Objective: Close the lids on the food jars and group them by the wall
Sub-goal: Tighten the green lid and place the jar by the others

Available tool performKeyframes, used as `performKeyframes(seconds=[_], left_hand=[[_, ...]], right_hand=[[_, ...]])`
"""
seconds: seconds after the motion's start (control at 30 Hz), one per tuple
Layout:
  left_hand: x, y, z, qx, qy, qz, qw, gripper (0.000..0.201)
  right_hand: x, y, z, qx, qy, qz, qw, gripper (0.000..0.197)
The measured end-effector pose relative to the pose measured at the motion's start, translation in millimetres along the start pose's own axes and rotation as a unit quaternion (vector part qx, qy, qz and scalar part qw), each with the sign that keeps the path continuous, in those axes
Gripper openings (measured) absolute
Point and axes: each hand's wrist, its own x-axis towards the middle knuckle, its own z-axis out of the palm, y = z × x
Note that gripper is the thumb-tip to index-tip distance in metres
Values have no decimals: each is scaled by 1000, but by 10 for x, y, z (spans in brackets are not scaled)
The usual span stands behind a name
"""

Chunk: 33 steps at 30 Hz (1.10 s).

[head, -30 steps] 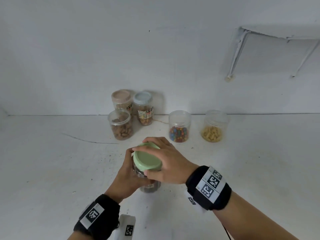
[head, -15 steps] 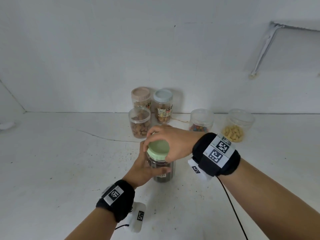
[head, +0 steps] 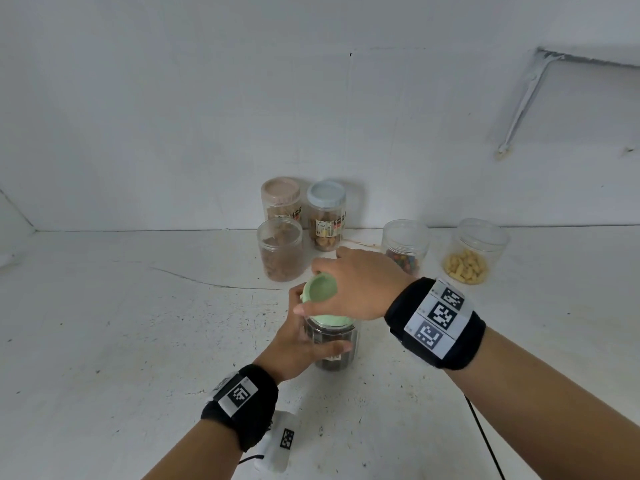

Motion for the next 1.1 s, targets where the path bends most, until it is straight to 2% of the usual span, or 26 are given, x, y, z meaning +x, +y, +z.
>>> performKeyframes(seconds=[0.13, 0.2, 0.27, 0.33, 0.4, 0.5, 0.67, 0.8, 0.87, 0.93, 1.0, 1.03, 1.1], left_hand=[[-1, 10, -13, 6, -5, 3, 1000, 90], [-5, 10, -9, 1, -5, 5, 1000, 91], [-10, 8, -4, -4, -7, 4, 1000, 92], [-16, 4, -8, -7, -8, 4, 1000, 91], [-17, -5, -7, -9, -14, 2, 1000, 89], [-4, -21, -13, -7, -13, 2, 1000, 91], [-1, -20, -21, 6, -16, 15, 1000, 89], [13, -36, -32, 9, -17, 23, 1000, 93], [22, -50, -38, 16, -12, 27, 999, 94], [29, -65, -46, 21, -10, 29, 999, 95], [26, -68, -46, 21, -11, 24, 999, 93], [23, -61, -43, 21, -12, 20, 999, 92], [18, -43, -32, 18, -11, 20, 1000, 90]], right_hand=[[-20, 5, -15, -25, 24, 54, 998, 70], [-19, 60, -45, 7, 10, 62, 998, 82], [-48, 95, -102, 61, -41, 19, 997, 89], [-65, 112, -114, 112, -84, -60, 988, 83], [-45, 143, -55, 139, -87, -90, 982, 74], [-16, 88, 38, 98, -39, -42, 994, 65], [5, -21, 155, -29, 7, 83, 996, 97], [-3, 54, 71, -40, 59, 147, 986, 95], [-18, 131, 8, 5, 71, 113, 991, 84], [-43, 165, -53, 106, -1, 11, 994, 70], [-45, 164, -59, 166, -82, -83, 979, 67], [-39, 160, -26, 174, -95, -97, 975, 65], [-26, 135, 50, 157, -64, -78, 983, 60]])
